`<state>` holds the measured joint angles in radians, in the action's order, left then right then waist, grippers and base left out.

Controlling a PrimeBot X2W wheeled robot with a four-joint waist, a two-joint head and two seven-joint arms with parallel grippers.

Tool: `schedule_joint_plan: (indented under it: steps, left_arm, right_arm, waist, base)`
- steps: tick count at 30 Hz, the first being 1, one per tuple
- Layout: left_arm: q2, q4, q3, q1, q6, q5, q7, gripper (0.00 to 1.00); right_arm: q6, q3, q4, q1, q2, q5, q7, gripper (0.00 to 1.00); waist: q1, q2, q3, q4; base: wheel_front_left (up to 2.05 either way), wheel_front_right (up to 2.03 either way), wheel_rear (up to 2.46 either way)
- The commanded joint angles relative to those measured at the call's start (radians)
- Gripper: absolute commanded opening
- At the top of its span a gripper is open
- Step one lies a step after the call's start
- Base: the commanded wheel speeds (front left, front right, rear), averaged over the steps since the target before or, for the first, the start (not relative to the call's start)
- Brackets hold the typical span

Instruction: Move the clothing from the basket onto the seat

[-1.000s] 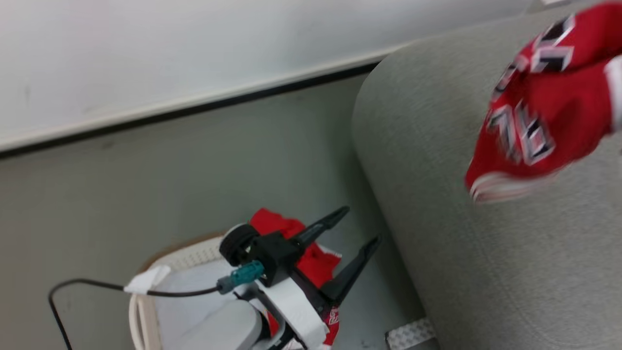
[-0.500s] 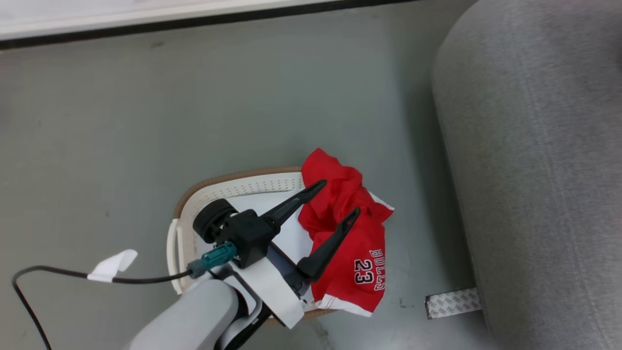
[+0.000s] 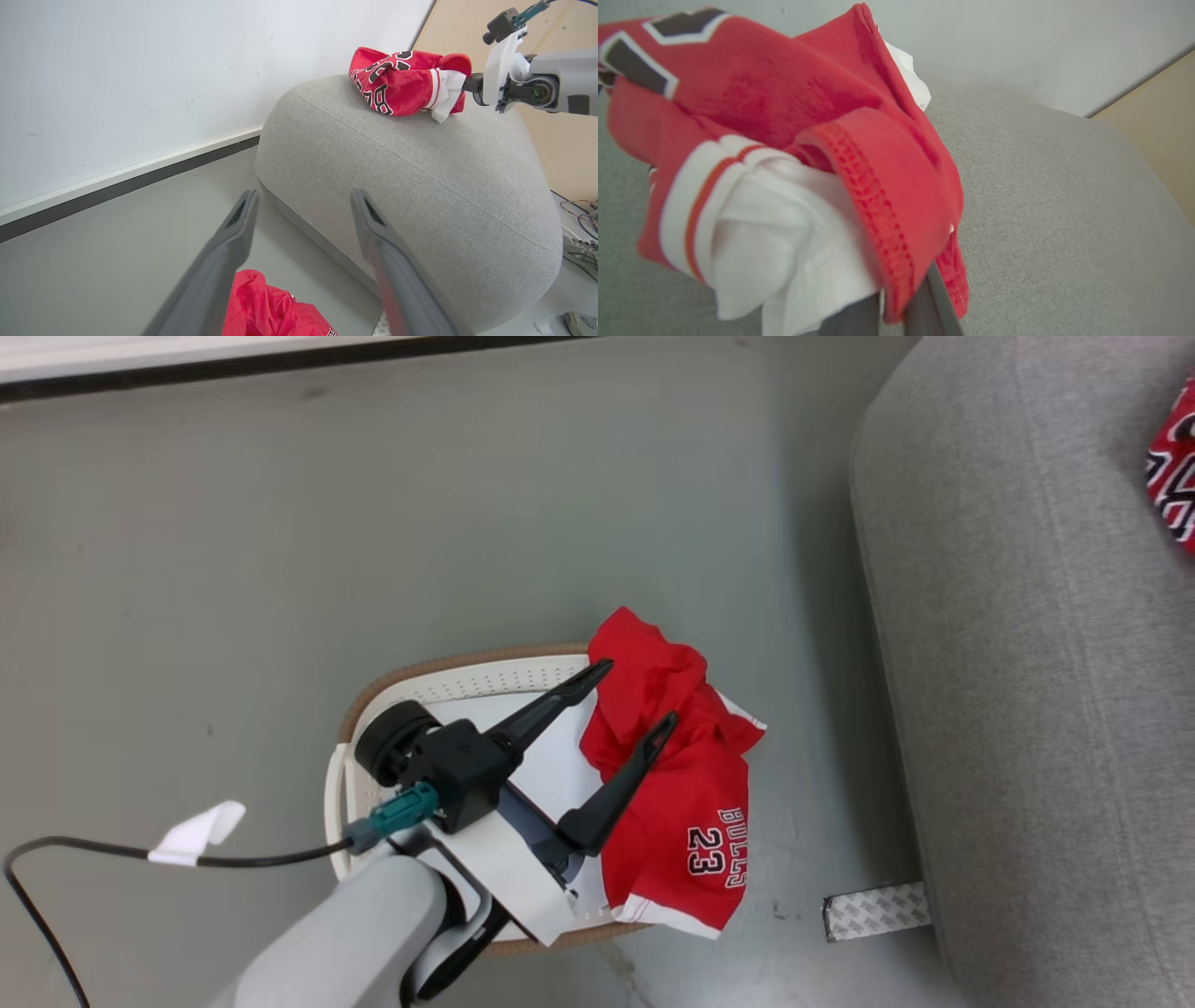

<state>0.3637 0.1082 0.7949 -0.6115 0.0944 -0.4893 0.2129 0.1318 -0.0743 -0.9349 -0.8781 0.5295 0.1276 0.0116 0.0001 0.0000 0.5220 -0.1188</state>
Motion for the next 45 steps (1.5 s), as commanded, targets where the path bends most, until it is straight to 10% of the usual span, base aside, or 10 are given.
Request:
schedule_joint_plan:
  steps: [1, 3, 16, 25, 38, 45]
  left_arm:
    - [0.008, 0.004, -0.002, 0.002, -0.004, -0.006, 0.009, 1.0]
    - [0.009, 0.011, -0.004, 0.01, -0.008, -0.012, 0.01, 1.0]
    - [0.004, 0.073, -0.071, 0.117, -0.07, -0.075, 0.04, 1.0]
    - [0.023, 0.093, -0.177, 0.205, -0.147, -0.118, 0.052, 1.0]
    - [0.016, 0.035, -0.425, 0.372, -0.223, -0.052, 0.051, 1.0]
    - [-0.072, 0.004, -0.584, 0.499, -0.185, 0.032, 0.051, 1.0]
  right_arm:
    - [-0.002, 0.019, -0.007, 0.001, -0.004, 0.016, 0.01, 0.47]
    - [-0.002, 0.059, -0.013, 0.002, -0.011, 0.032, 0.014, 1.0]
    - [-0.002, 0.352, 0.167, 0.104, 0.111, 0.223, -0.054, 1.0]
    - [-0.002, 0.356, 0.426, 0.245, 0.124, 0.353, -0.007, 1.0]
    - [-0.002, 0.189, 0.717, 0.608, -0.133, 0.299, 0.178, 1.0]
    - [-0.002, 0.166, 0.778, 0.751, -0.27, 0.214, 0.24, 1.0]
  waist:
    - [-0.0001, 0.0, -0.011, -0.008]
    - [-0.0001, 0.0, -0.032, -0.017]
    - [-0.0001, 0.0, -0.305, -0.029]
    - [-0.0001, 0.0, -0.469, 0.032]
    - [-0.0001, 0.0, -0.545, 0.106]
    - [-0.0001, 0.0, -0.549, 0.108]
  base:
    - [0.0, 0.0, 0.0]
    - [0.0, 0.0, 0.0]
    - [0.0, 0.0, 0.0]
    - [0.0, 0.0, 0.0]
    - [0.0, 0.0, 0.0]
    - [0.0, 0.0, 0.0]
